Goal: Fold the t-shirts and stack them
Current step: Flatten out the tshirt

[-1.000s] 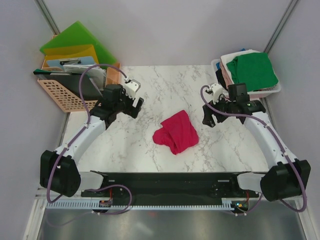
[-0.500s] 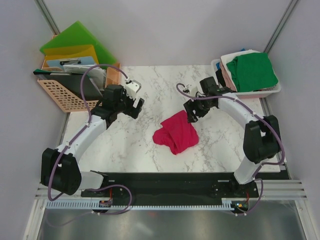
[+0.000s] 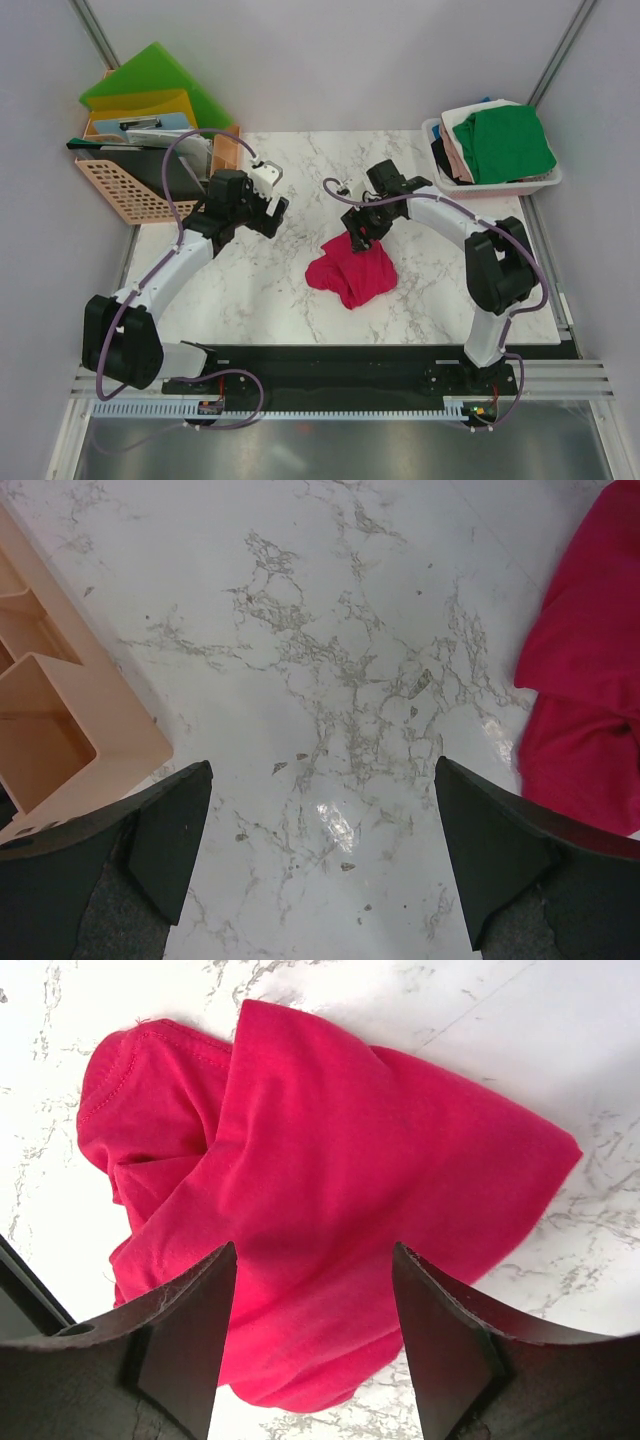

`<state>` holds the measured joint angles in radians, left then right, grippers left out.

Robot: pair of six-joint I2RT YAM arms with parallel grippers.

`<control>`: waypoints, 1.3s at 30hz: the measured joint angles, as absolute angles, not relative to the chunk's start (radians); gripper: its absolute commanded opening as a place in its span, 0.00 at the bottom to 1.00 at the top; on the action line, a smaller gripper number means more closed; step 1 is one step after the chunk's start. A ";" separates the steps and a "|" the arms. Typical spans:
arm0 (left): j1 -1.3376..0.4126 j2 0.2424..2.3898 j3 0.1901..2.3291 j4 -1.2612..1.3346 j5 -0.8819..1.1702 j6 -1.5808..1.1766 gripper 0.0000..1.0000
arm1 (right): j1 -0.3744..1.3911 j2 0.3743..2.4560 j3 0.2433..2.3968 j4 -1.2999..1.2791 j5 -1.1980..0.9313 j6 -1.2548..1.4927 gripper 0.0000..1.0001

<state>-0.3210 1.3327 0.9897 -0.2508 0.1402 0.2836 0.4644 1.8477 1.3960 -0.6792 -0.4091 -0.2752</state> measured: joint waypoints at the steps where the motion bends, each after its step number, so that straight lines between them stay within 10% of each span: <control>1: -0.321 1.333 0.990 -0.251 0.140 0.284 1.00 | 0.470 1.851 1.396 -0.678 -0.410 -0.275 0.71; 10: -0.321 1.340 0.990 -0.251 0.140 0.290 1.00 | 0.475 1.877 1.396 -0.656 -0.405 -0.265 0.59; 12: -0.321 1.340 0.990 -0.251 0.140 0.290 1.00 | 0.475 1.879 1.394 -0.648 -0.403 -0.265 0.46; 15: -0.321 1.340 0.990 -0.251 0.139 0.292 1.00 | 0.475 1.882 1.388 -0.637 -0.398 -0.268 0.00; 31: -0.321 1.347 0.978 -0.251 0.138 0.297 1.00 | 0.475 1.616 1.373 -0.610 -0.384 -0.255 0.00; 34: -0.321 1.355 0.978 -0.251 0.139 0.297 1.00 | 0.476 1.593 1.392 -0.600 -0.392 -0.250 0.32; 39: -0.321 1.359 0.978 -0.251 0.138 0.298 1.00 | 0.493 1.688 1.383 -0.596 -0.394 -0.262 0.45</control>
